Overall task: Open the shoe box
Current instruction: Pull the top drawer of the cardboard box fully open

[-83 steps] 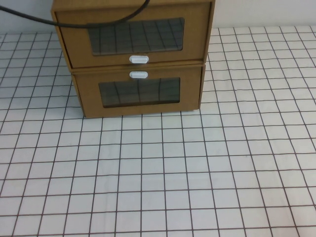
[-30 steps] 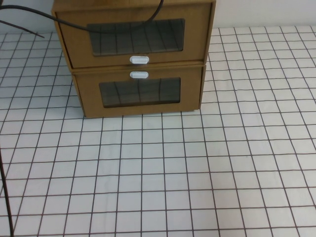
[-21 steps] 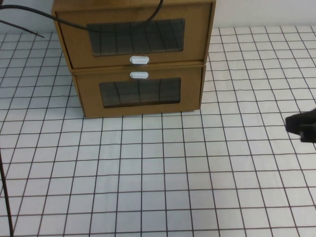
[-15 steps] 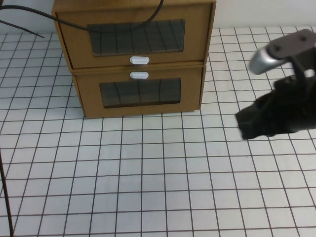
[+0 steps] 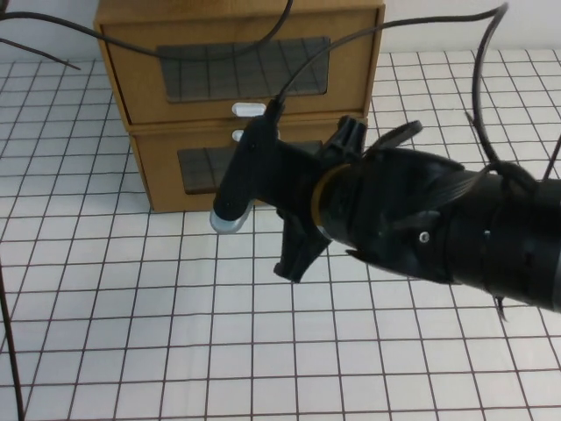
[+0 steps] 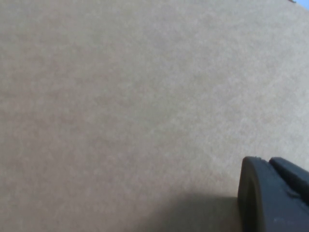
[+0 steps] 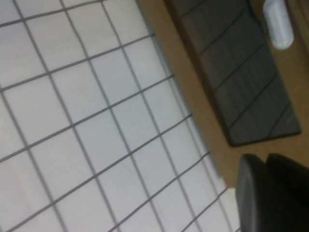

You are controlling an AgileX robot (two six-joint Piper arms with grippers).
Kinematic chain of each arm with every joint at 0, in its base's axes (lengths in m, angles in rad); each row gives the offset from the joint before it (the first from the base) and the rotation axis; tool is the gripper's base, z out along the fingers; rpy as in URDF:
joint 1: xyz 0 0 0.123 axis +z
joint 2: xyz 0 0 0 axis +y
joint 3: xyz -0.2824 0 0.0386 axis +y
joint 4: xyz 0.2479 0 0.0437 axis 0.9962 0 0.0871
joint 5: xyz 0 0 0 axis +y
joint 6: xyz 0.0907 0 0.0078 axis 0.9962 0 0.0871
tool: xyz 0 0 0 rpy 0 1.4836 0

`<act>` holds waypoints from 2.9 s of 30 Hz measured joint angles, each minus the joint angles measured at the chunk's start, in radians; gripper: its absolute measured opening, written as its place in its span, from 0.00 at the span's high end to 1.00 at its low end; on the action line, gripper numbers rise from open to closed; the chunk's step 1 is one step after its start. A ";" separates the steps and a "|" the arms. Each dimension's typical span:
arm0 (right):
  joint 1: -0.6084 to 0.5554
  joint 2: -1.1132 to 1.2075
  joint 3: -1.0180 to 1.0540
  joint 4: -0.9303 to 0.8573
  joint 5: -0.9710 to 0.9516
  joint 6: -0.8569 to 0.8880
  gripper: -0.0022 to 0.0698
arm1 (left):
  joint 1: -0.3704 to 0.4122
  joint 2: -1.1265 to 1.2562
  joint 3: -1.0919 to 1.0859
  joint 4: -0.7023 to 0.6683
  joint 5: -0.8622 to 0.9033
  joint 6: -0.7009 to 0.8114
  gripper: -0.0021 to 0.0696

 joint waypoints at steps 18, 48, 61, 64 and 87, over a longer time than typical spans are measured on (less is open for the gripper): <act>-0.008 0.228 -0.148 -0.582 -0.160 0.273 0.67 | 0.000 -0.002 -0.005 0.000 0.041 -0.001 0.97; -0.091 0.357 -0.279 -0.763 -0.166 0.271 0.67 | 0.000 -0.002 -0.010 0.002 0.075 -0.001 0.97; -0.124 0.357 -0.285 -0.769 -0.219 0.273 0.67 | 0.000 -0.004 -0.010 0.002 0.081 -0.001 0.97; -0.124 0.357 -0.285 -0.769 -0.221 0.273 0.67 | 0.000 -0.004 -0.010 0.002 0.081 -0.001 0.97; -0.084 0.357 -0.285 -0.765 -0.136 0.319 0.70 | 0.000 -0.005 -0.010 0.002 0.085 -0.001 0.97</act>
